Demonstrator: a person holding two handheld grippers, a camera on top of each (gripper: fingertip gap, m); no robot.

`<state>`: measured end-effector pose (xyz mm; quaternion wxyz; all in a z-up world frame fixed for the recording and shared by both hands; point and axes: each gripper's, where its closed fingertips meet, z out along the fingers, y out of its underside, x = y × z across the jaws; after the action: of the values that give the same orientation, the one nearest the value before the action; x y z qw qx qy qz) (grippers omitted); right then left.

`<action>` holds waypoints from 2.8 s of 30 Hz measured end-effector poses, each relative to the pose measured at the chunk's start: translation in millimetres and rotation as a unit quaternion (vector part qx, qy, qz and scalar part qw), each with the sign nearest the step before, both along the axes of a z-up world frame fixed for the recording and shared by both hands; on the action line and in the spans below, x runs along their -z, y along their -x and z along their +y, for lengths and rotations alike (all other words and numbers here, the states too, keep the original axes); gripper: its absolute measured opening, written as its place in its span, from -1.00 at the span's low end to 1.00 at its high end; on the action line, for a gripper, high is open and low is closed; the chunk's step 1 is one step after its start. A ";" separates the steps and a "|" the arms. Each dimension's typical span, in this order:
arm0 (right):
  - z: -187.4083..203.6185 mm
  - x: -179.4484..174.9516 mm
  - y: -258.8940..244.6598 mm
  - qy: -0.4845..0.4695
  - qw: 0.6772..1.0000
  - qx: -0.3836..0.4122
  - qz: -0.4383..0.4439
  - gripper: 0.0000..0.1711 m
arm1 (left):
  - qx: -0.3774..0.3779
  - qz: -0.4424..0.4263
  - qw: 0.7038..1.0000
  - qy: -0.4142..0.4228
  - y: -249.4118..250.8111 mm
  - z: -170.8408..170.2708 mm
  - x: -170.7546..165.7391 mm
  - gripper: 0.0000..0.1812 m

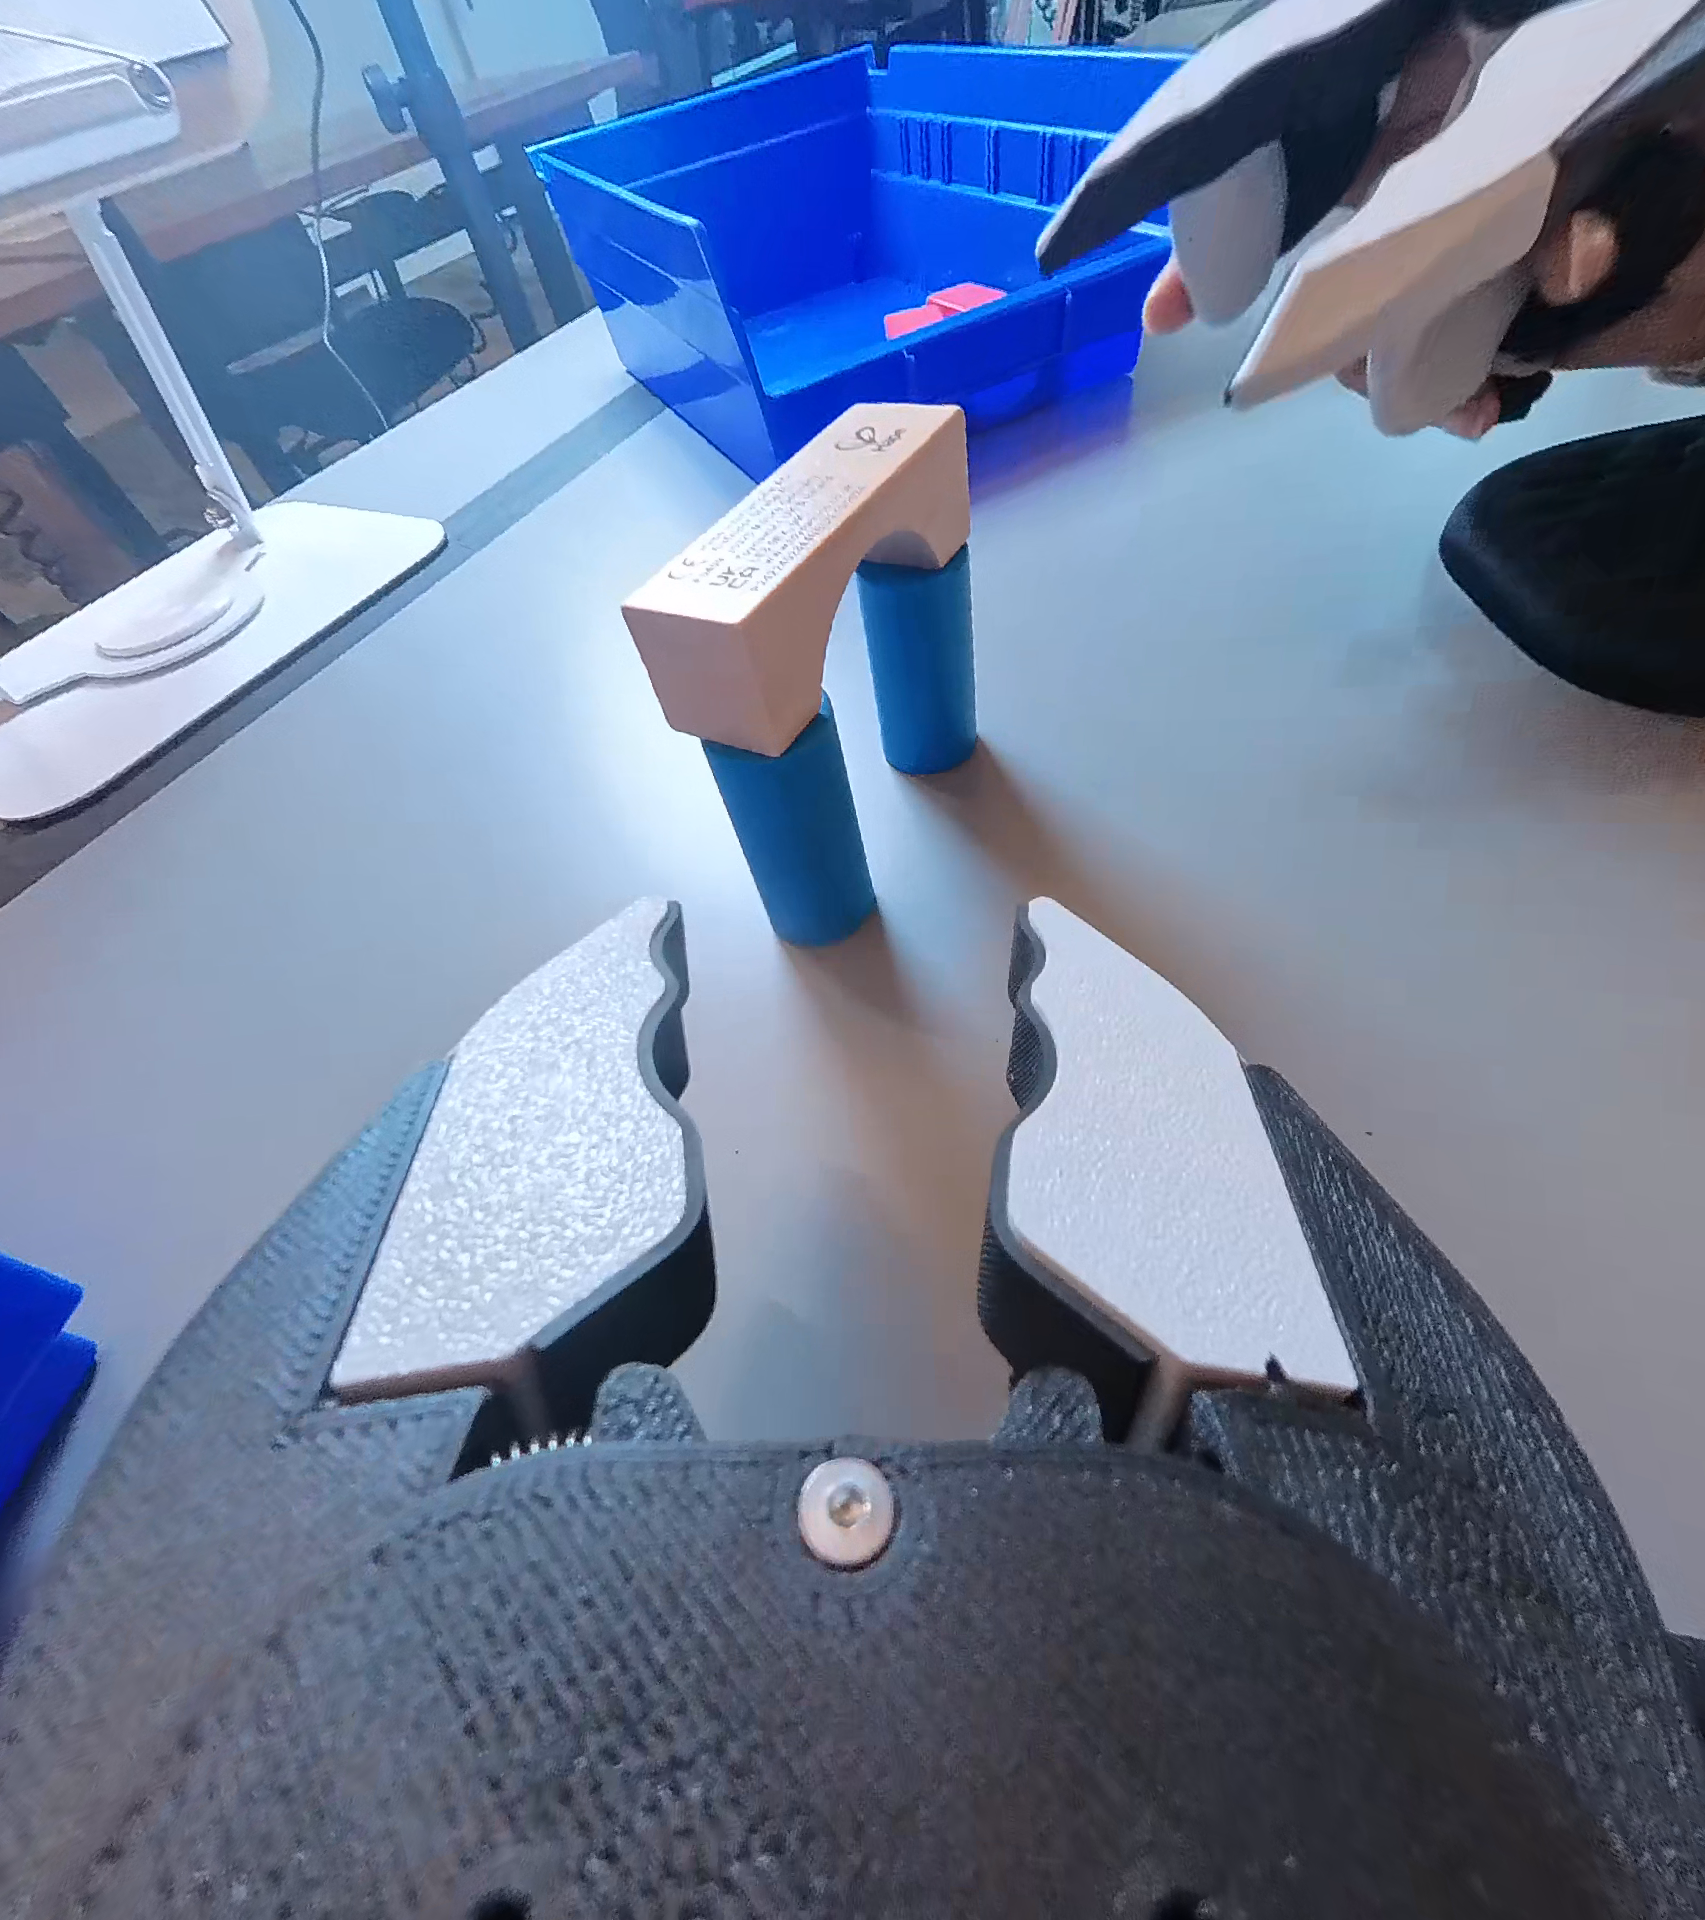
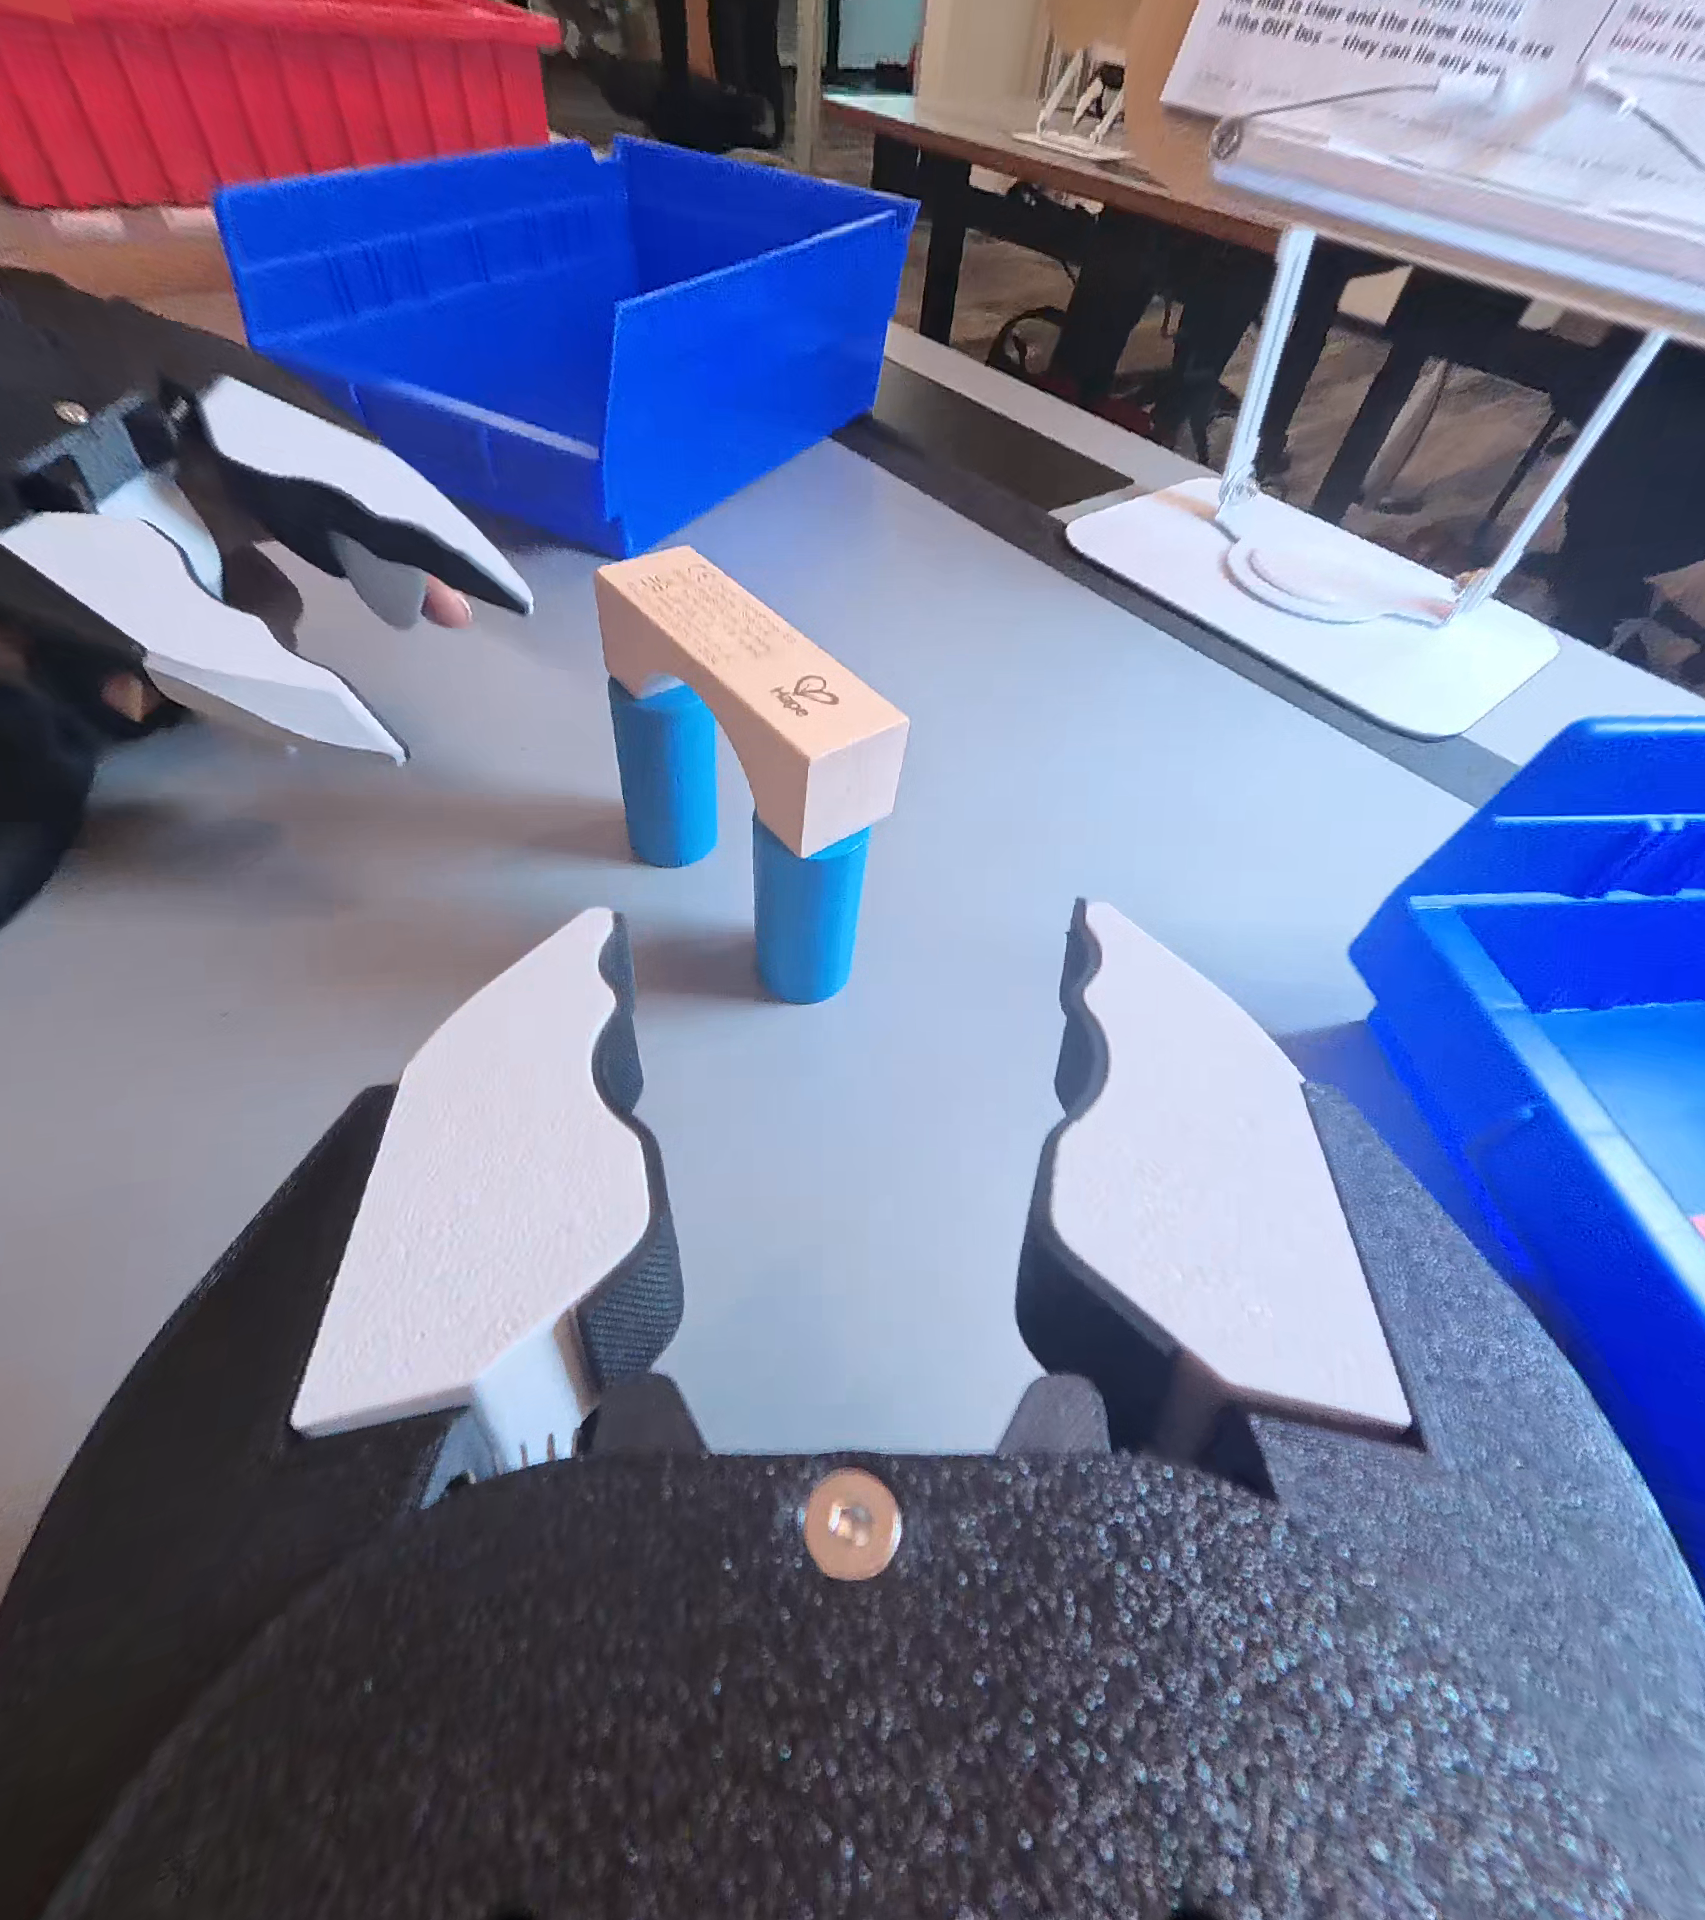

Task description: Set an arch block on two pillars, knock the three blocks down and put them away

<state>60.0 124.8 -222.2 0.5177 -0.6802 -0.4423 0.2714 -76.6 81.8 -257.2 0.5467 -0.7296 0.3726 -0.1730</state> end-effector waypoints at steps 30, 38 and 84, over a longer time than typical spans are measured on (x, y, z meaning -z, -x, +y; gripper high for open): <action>8.7 39.9 3.7 0.026 0.998 0.012 -0.054 -0.05 | -0.023 0.032 0.999 -0.015 6.2 7.6 8.1 -0.34; 11.0 47.3 5.4 0.031 0.997 0.018 -0.066 -0.06 | -0.007 0.084 0.996 -0.029 -1.7 4.7 17.5 -0.32; -51.7 38.2 76.5 0.073 0.978 -0.196 -0.025 -0.40 | -0.063 -0.056 0.996 -0.042 22.1 17.9 -20.7 -0.27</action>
<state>-16.5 73.1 -260.4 0.3923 -0.6227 -0.5587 0.3824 -98.8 99.7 -236.5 0.6068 -0.7169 0.3017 -0.1635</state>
